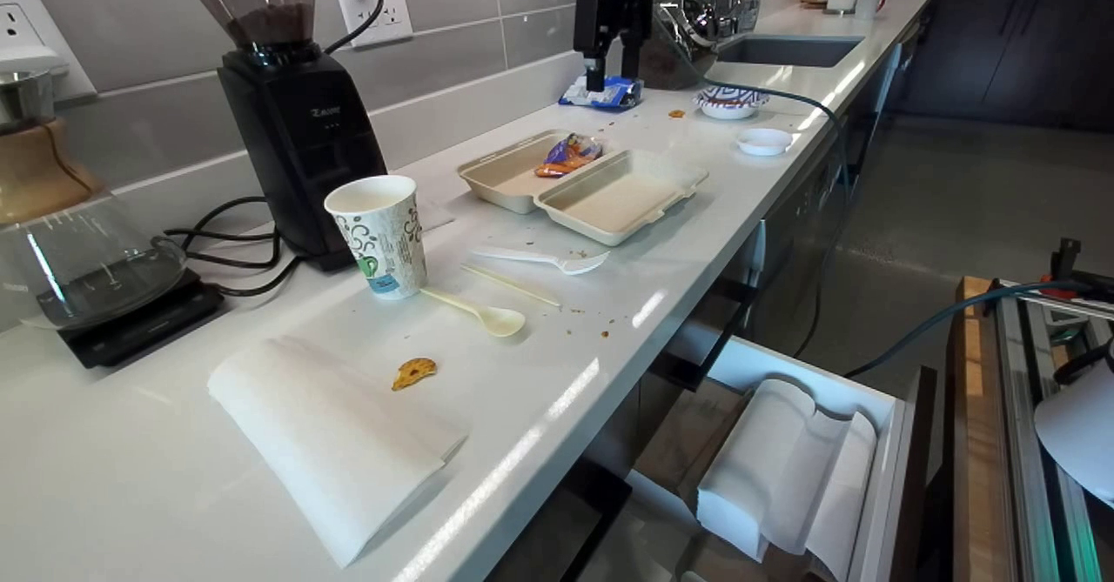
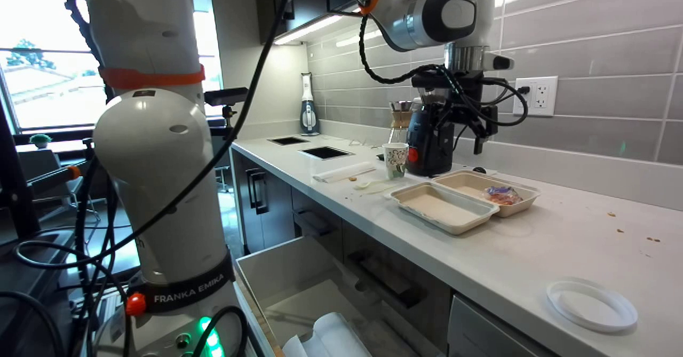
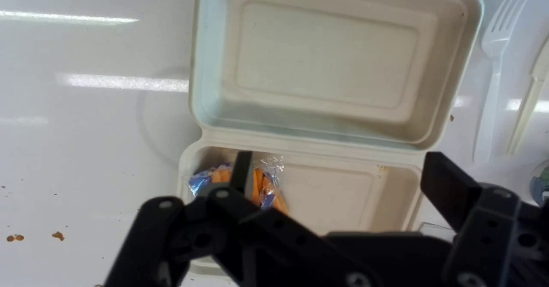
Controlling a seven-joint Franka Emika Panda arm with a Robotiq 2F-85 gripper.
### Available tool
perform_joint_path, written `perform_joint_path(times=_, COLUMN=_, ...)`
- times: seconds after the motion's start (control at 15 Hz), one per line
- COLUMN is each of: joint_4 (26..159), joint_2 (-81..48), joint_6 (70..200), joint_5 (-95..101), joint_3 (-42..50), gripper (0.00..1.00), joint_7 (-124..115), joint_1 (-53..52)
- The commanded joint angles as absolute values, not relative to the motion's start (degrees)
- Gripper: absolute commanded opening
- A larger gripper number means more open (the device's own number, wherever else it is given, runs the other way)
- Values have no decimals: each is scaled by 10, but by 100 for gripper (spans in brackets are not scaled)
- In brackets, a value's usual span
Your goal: Put the orange object in the carton box inside the pack
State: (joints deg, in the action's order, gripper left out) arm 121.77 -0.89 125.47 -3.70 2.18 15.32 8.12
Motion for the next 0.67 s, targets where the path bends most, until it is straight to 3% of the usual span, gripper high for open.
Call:
perform_joint_path(times=0.0, joint_4=1229, joint_2=20, joint_6=1223, joint_5=-24, joint_3=30, gripper=100, joint_7=115, joint_1=67)
perform_joint_path(times=0.6, joint_4=1218, joint_2=12, joint_6=1232, joint_5=-34, joint_3=33, gripper=100, joint_7=117, joint_1=64)
